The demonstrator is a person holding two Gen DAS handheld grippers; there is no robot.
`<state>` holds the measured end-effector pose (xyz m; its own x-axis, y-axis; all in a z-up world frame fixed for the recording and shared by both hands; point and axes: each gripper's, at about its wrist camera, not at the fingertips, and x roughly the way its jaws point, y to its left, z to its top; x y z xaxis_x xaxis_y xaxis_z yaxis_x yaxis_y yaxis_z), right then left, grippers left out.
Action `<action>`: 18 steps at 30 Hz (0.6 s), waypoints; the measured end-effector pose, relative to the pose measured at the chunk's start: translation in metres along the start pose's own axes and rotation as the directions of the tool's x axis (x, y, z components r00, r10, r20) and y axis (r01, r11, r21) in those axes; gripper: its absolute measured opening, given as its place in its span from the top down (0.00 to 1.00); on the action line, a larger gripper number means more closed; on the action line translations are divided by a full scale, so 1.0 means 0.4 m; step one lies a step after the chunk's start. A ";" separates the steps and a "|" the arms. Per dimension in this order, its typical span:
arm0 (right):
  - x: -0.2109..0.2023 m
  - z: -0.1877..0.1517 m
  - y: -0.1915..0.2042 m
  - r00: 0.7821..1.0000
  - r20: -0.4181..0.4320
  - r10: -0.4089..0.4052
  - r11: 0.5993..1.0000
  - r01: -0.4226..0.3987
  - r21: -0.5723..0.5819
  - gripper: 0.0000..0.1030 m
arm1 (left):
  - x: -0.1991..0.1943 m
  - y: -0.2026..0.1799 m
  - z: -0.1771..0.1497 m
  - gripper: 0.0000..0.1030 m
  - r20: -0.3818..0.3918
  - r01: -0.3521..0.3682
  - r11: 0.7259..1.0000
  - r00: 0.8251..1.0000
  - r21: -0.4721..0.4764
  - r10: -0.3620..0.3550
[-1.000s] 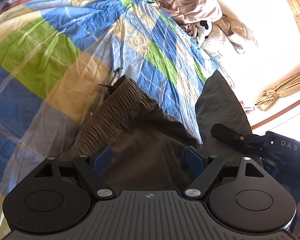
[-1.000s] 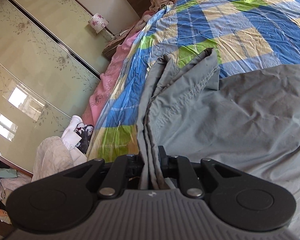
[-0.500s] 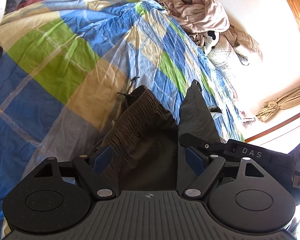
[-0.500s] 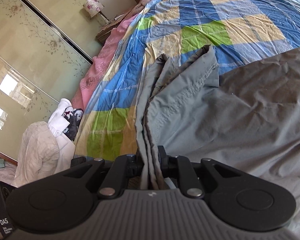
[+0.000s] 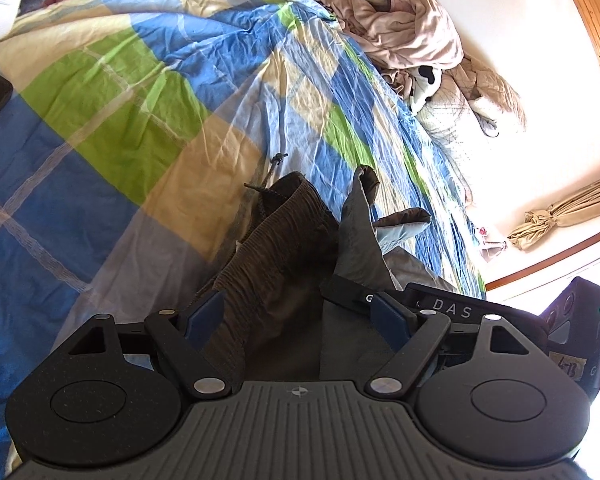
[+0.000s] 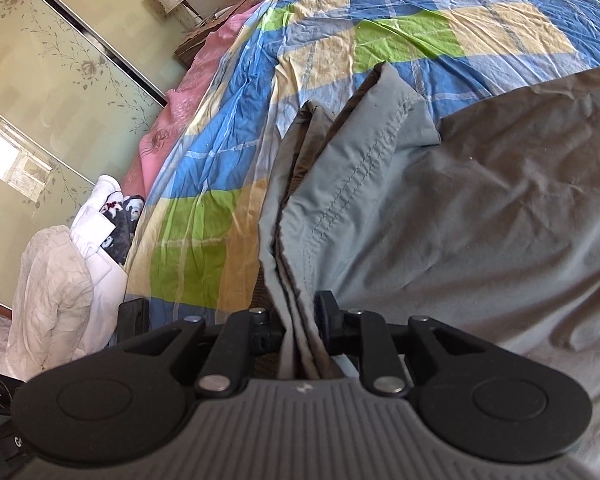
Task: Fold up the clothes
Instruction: 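Bring the right gripper beside the left gripper at the waistband and press the fold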
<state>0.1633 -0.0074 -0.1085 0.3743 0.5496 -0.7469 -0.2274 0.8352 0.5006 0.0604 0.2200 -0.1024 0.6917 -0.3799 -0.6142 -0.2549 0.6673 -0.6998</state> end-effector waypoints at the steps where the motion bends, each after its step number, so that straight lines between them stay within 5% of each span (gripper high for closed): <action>1: 0.002 0.000 0.000 1.000 -0.002 0.002 1.000 -0.002 0.002 0.79 | 0.000 0.001 0.001 0.17 0.001 0.002 1.000 1.000 -0.003 -0.002; 18: 0.005 0.009 -0.042 0.989 -0.032 0.141 0.982 -0.136 0.131 0.60 | 0.041 0.033 0.036 0.17 0.000 0.086 0.991 0.996 -0.103 -0.087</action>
<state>0.1712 -0.0205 -0.1171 0.3098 0.6623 -0.6822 -0.1567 0.7432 0.6504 0.0784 0.2319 -0.1165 0.7109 -0.4365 -0.5515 -0.2624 0.5629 -0.7837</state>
